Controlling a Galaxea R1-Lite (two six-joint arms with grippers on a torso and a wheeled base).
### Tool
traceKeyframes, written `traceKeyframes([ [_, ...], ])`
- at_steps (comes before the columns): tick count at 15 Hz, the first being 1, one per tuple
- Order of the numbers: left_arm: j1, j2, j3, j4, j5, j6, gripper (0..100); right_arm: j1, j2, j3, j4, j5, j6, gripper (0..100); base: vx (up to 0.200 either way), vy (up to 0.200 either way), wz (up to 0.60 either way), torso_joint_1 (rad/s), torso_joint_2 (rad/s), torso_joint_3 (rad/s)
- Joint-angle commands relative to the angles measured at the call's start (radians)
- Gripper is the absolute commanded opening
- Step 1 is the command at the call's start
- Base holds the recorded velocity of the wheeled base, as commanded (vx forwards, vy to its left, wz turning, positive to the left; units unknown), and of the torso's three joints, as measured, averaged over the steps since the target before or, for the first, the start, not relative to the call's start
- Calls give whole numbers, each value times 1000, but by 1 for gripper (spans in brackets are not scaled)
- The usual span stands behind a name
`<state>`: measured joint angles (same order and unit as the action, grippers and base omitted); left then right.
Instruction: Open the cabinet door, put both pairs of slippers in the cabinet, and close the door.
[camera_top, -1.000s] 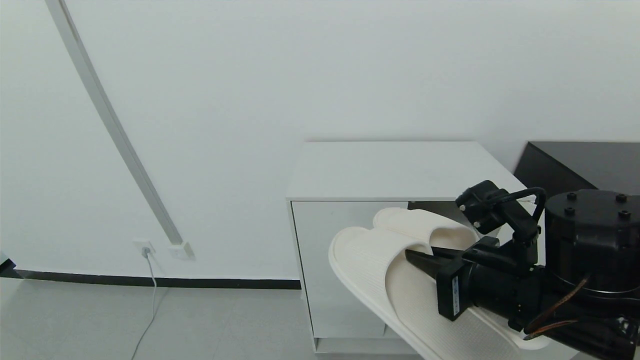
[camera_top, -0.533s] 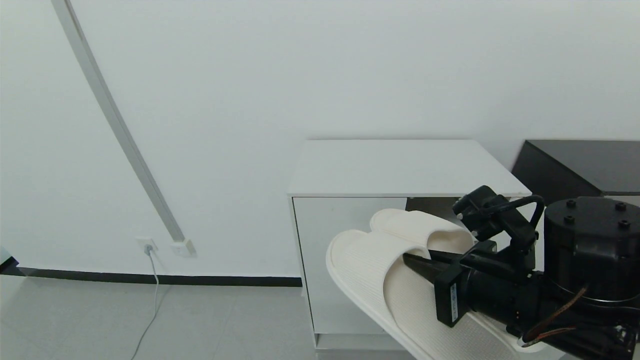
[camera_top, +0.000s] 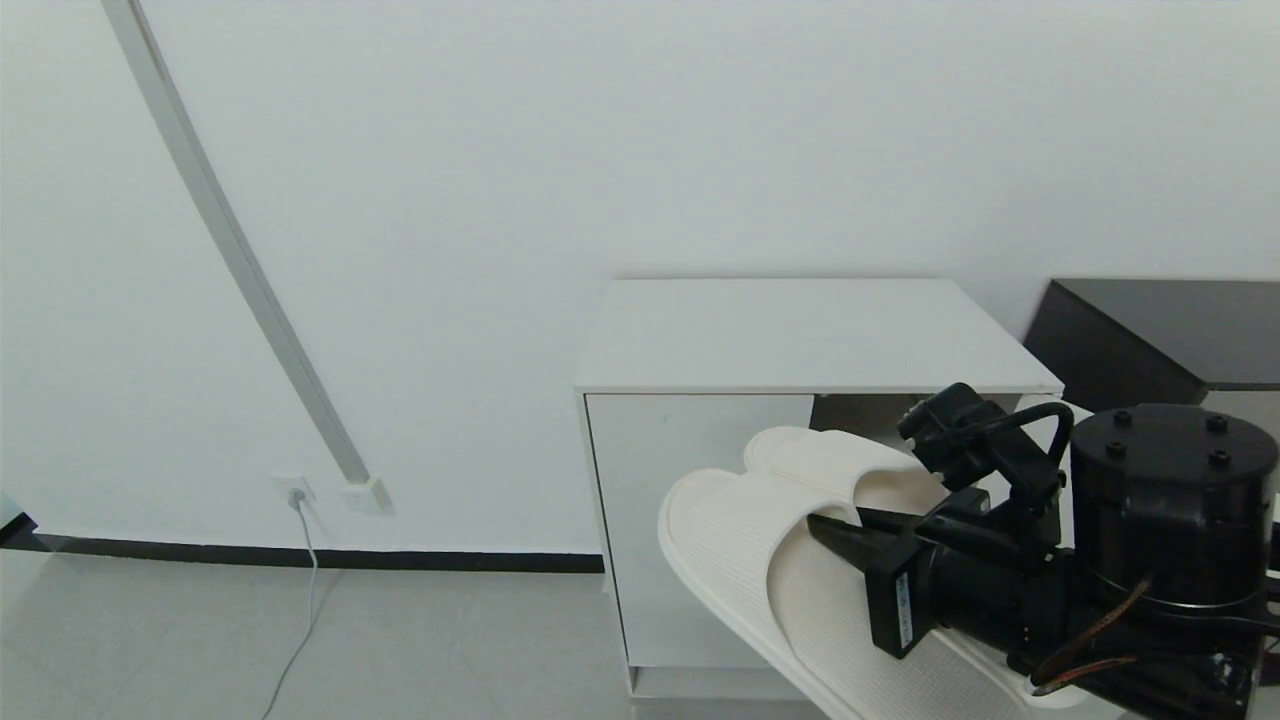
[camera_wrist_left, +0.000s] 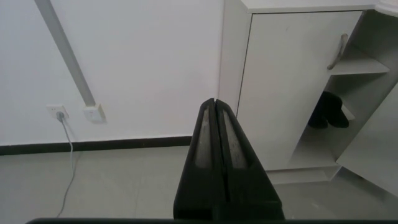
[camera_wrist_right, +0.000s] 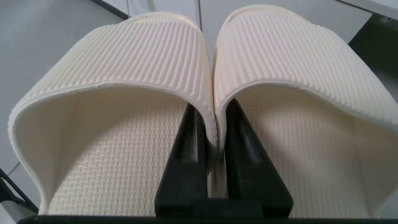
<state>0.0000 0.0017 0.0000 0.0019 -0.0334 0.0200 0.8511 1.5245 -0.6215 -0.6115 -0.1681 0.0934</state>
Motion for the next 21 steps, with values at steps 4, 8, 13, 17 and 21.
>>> traceKeyframes([
  [4, 0, 1, 0, 0, 0, 0, 0, -1, 5, -1, -1, -1, 0, 0, 0, -150, 0, -1, 3, 2],
  [8, 0, 1, 0, 0, 0, 0, 0, -1, 3, -3, -1, -1, 0, 0, 0, -200, 0, 7, 1, 4],
  [13, 0, 1, 0, 0, 0, 1, 0, -1, 3, 2, -1, -1, 0, 0, 0, -200, 0, 1, 2, 1],
  [17, 0, 1, 0, 0, 0, 1, 0, -3, 5, 5, -1, -1, 0, 0, 0, -200, 0, 0, 4, 2],
  [21, 0, 1, 0, 1, 0, 0, 0, -3, 11, 11, -1, -1, -1, 0, 0, 0, 0, 0, 0, 0],
])
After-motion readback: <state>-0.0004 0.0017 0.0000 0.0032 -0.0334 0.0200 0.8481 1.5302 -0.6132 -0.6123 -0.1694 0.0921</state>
